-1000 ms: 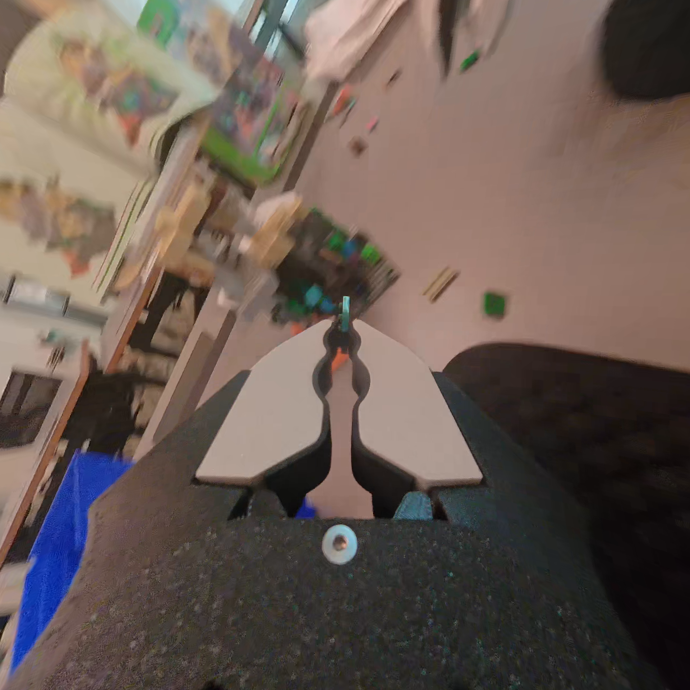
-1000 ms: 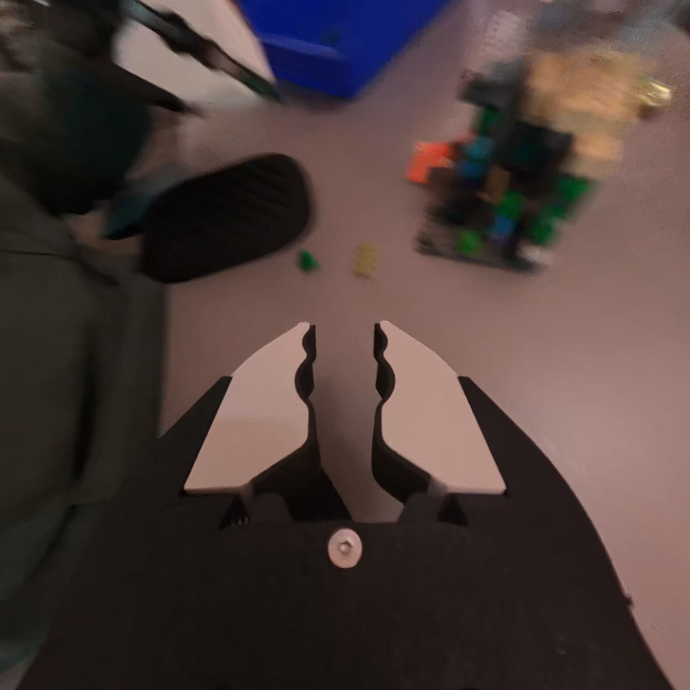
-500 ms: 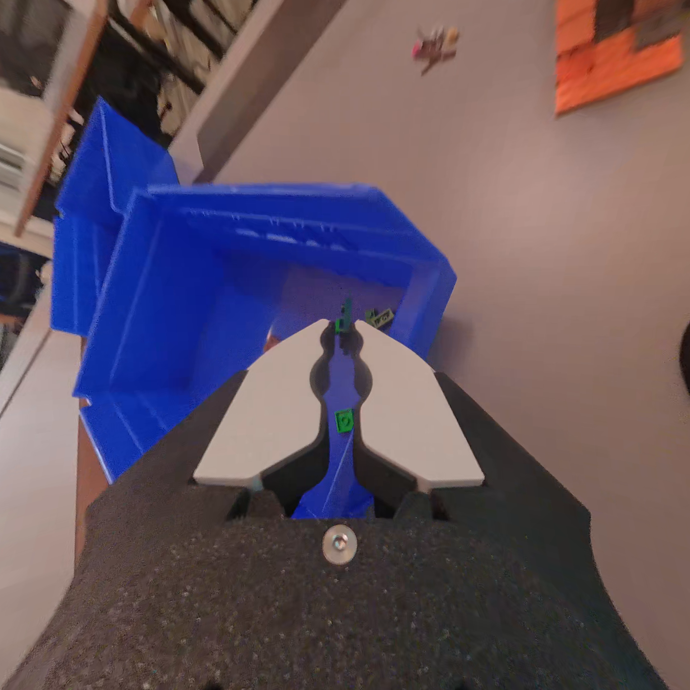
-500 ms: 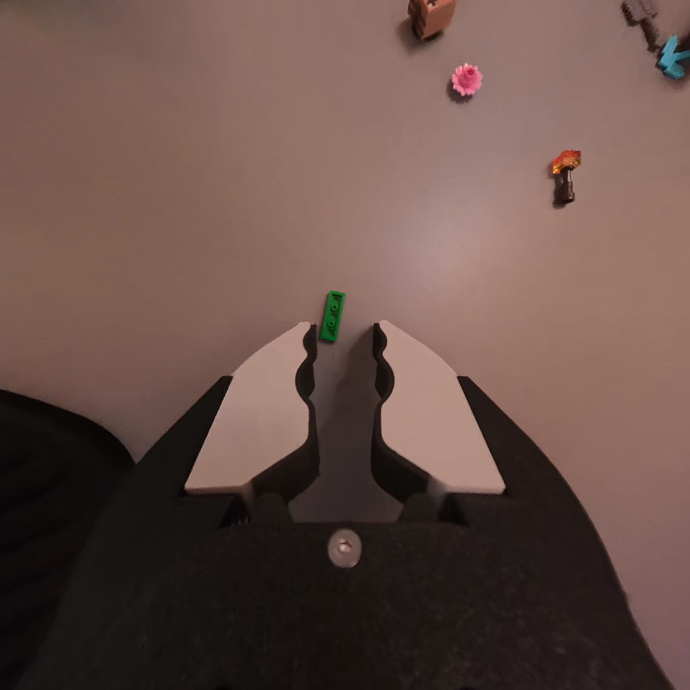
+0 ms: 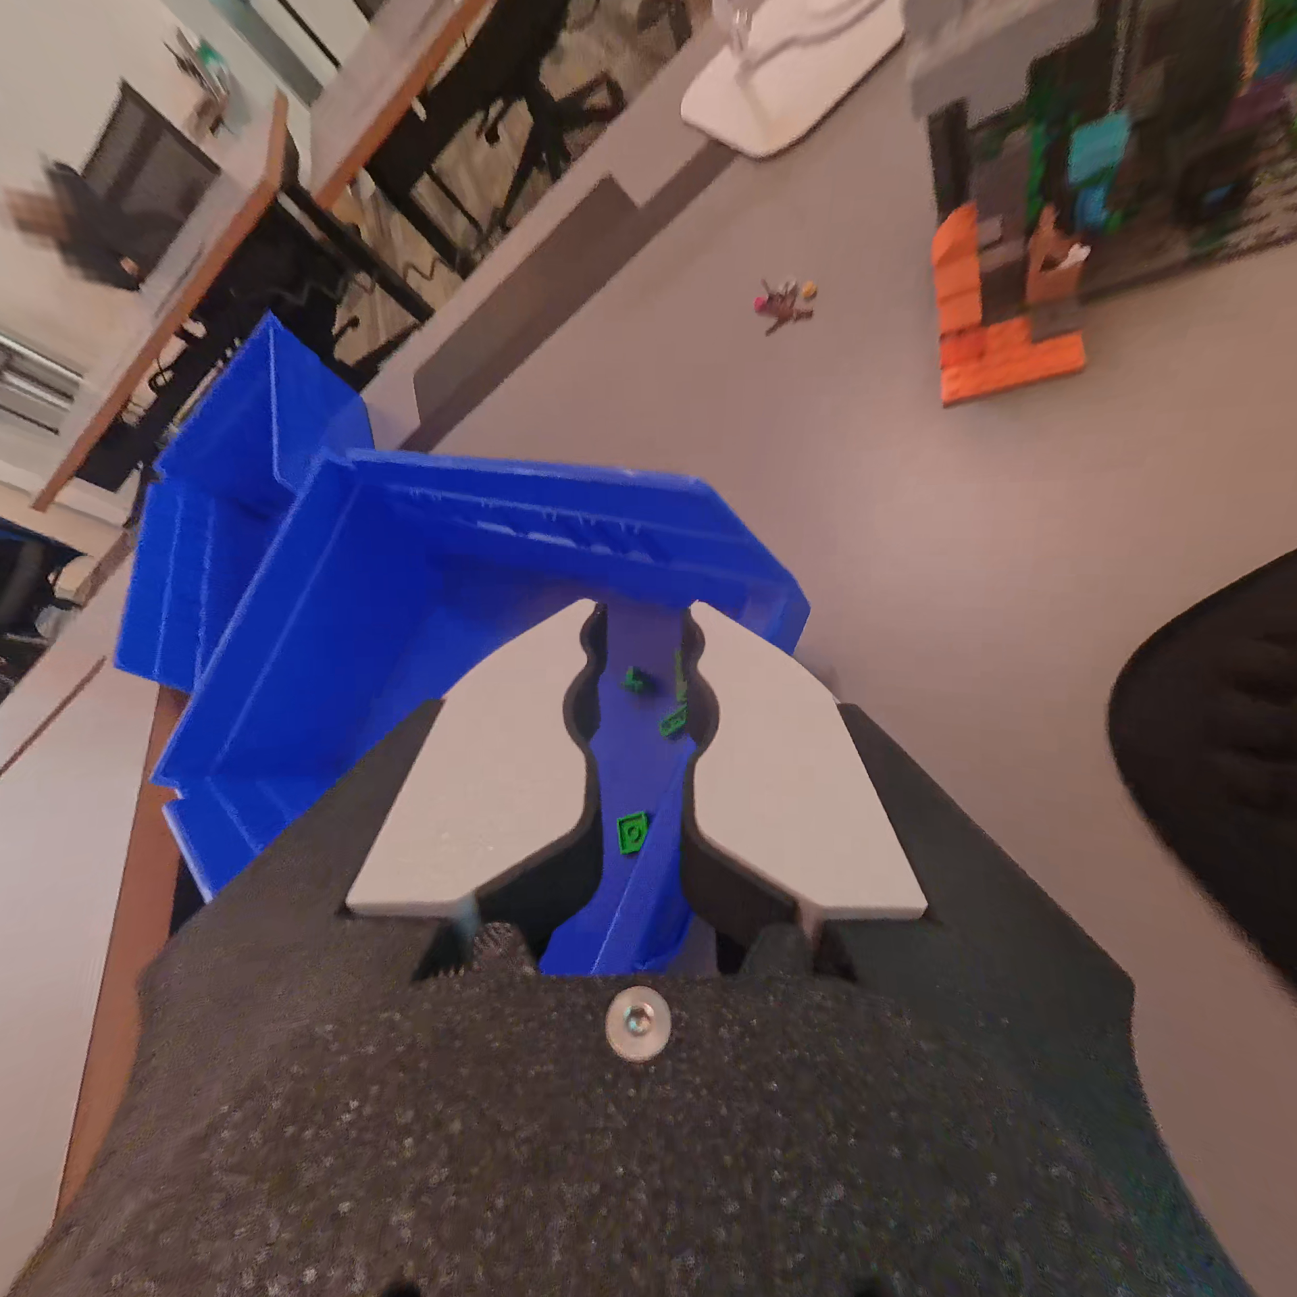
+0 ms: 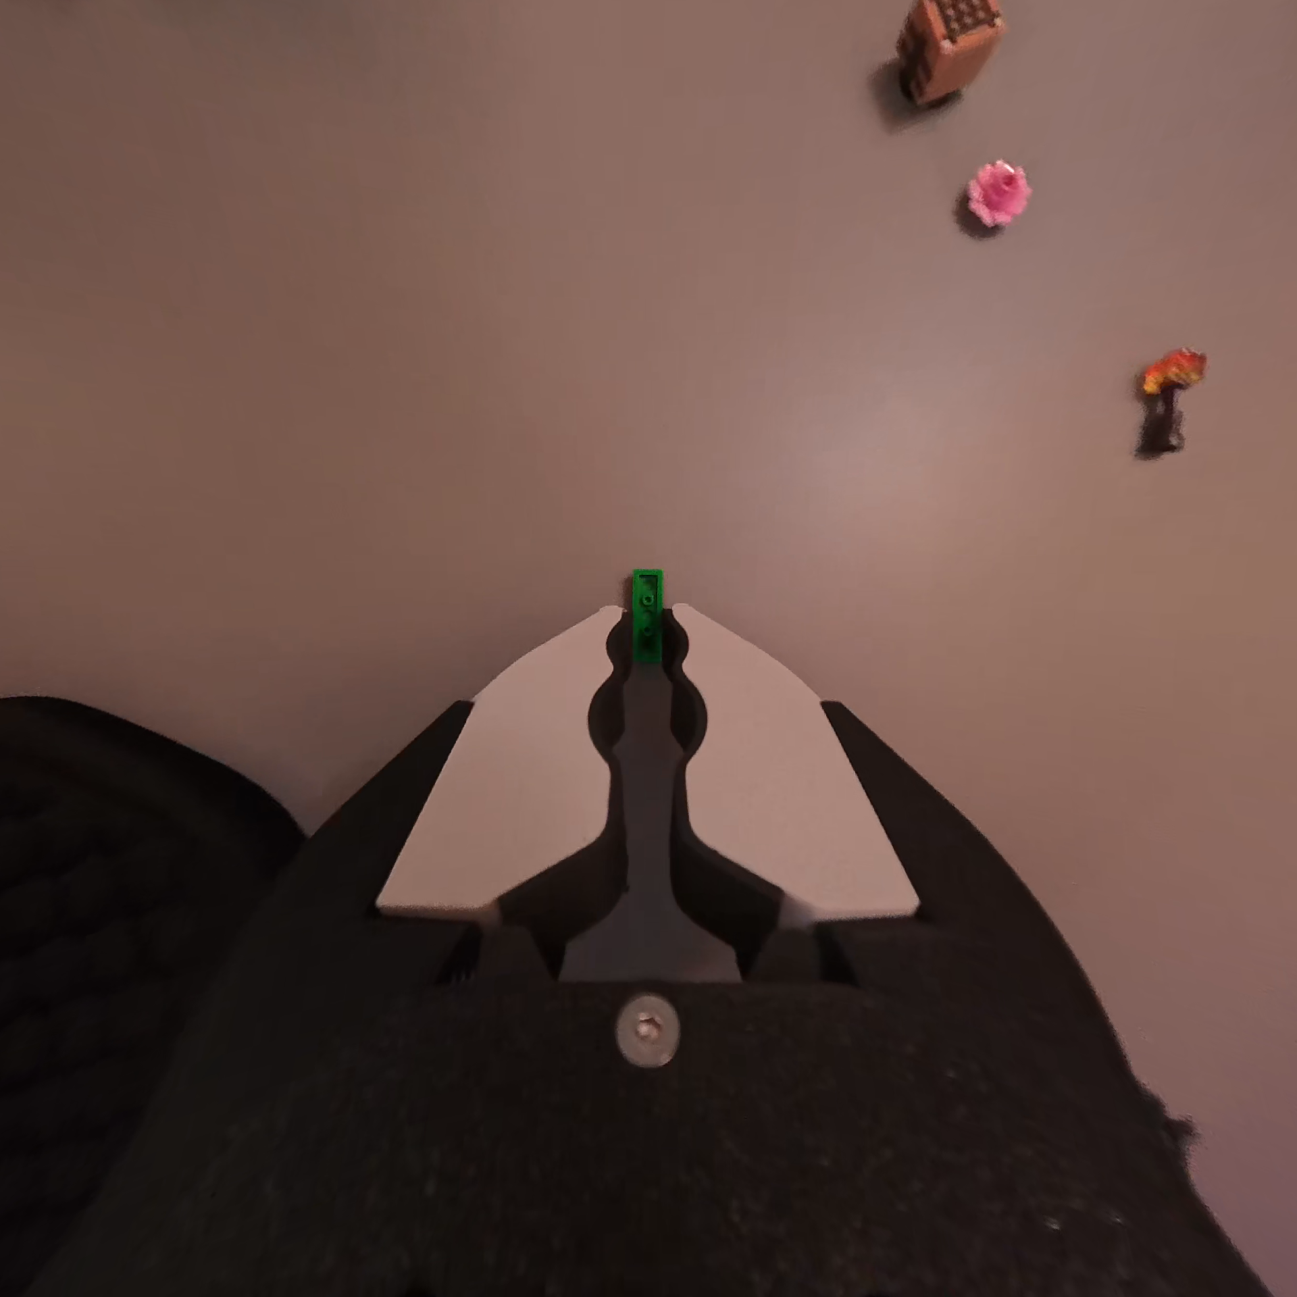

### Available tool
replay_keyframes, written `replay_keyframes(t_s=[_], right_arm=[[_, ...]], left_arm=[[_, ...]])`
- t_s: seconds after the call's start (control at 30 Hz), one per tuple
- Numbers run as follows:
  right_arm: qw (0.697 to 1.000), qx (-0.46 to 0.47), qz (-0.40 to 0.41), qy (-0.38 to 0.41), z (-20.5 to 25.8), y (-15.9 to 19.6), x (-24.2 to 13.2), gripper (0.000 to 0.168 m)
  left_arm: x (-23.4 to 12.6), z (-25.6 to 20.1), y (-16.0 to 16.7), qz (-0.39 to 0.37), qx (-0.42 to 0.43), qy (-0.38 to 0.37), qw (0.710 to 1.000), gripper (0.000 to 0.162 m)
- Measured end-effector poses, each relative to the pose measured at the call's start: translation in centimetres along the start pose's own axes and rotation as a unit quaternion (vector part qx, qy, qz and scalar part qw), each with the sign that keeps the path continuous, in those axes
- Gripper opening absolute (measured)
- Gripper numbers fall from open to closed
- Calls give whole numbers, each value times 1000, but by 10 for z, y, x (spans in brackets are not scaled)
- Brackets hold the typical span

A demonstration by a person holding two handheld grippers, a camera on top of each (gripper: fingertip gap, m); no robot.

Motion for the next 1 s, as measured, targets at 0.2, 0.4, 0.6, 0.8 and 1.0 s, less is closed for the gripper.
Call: replay_keyframes(t_s=[0.2, 0.4, 0.6, 0.8, 1.0], right_arm=[[991, -64, -84, -86, 54, -46, -15, 7], [946, -178, -157, -221, 142, -89, -33, 7], [898, -233, -193, -321, 203, -109, -48, 8], [876, -246, -197, -364, 229, -113, -47, 8], [869, -238, -195, -387, 236, -113, -44, 7]], left_arm=[[-28, -57, -39, -110, 58, 97, 987, 19], [-55, -159, -62, -207, 166, 261, 928, 22], [-73, -232, -57, -239, 257, 365, 862, 26], [-80, -267, -52, -254, 312, 388, 829, 26], [-81, -275, -49, -266, 323, 389, 820, 12]])
Point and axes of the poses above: each gripper's, where its closed fingertips meet, x out along the fingers, y out of its underside, z = x × y across the jaws, the point moved 3 cm from there along -x, back along the fingers, and after that the axes turned 12 degrees about -x, right-handed, at the moved point
